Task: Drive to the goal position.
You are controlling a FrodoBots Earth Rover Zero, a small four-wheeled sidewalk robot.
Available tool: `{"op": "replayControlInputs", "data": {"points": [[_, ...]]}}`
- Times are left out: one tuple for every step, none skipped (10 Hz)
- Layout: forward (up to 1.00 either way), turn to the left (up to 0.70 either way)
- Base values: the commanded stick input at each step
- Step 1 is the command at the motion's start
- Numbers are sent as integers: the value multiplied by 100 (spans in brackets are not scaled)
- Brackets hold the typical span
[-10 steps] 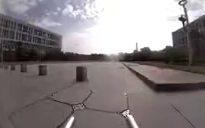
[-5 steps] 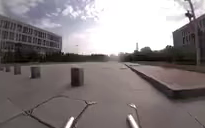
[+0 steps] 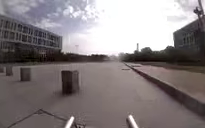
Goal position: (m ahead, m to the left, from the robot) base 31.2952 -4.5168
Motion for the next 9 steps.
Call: {"op": "replayControlInputs", "data": {"points": [[100,-9],[100,0],[100,0],[100,0],[100,0],[100,0],[100,0],[100,0],[100,0]]}}
